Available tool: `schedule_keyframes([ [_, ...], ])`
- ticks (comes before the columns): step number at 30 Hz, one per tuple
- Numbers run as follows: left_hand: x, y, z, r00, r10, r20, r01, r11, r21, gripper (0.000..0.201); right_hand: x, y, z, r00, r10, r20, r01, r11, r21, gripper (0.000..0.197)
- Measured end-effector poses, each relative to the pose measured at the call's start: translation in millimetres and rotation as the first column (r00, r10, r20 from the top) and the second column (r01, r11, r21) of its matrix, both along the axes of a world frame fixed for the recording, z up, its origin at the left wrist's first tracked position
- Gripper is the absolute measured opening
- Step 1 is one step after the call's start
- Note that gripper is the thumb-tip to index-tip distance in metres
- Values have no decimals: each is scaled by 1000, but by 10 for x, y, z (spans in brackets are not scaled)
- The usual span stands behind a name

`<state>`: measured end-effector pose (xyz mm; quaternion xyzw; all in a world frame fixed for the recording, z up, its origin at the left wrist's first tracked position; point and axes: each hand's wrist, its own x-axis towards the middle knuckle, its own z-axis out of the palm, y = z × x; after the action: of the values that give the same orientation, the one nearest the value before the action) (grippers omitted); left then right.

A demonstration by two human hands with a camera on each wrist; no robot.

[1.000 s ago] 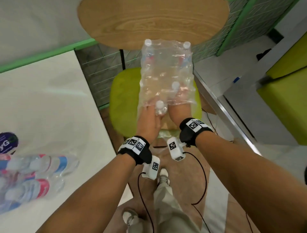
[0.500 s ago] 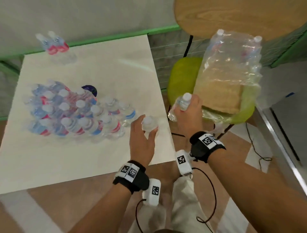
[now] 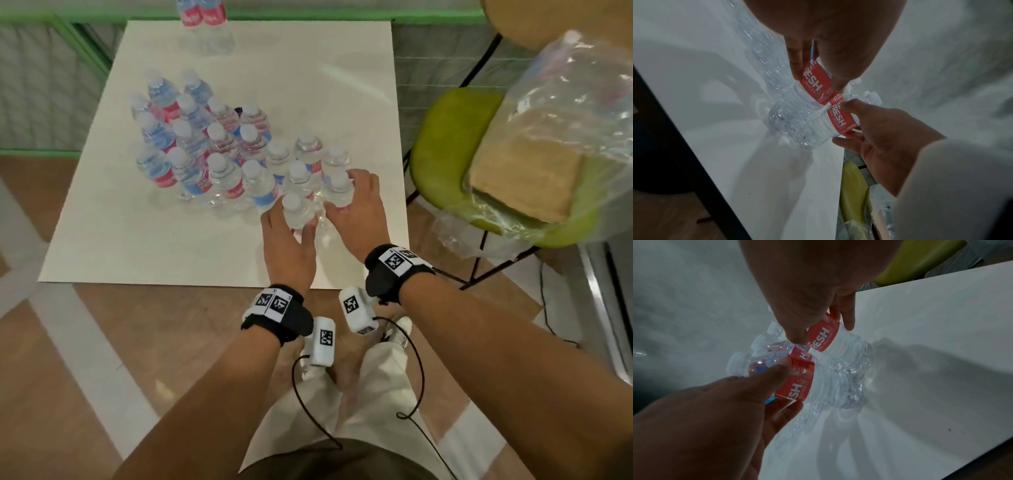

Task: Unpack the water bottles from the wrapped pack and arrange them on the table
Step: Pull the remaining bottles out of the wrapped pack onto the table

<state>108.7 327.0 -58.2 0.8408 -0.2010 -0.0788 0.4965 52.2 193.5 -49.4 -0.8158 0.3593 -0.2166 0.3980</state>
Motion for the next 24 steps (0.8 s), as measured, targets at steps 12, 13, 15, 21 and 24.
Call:
schedule_keyframes([
  [12,120,-102,22,999,20,27,-20,1000,-11,65,-105,-121,8,999,45,19,-46,997,58,75],
  [13,113,-99,47,1000,24,17,-24,1000,-20,68,-144,-147,31,999,46,21,-47,997,66,75],
  [15,79,-97,140,999,50,18,-49,998,-42,71,-231,-214,79,999,47,12,-48,996,71,72],
  [21,-97,-353,717,964,207,170,-157,950,-270,42,-517,-505,275,997,-64,44,64,998,20,41],
  [24,-264,-786,964,981,163,106,-110,915,-388,21,-751,-811,382,991,-136,-11,137,990,36,38],
])
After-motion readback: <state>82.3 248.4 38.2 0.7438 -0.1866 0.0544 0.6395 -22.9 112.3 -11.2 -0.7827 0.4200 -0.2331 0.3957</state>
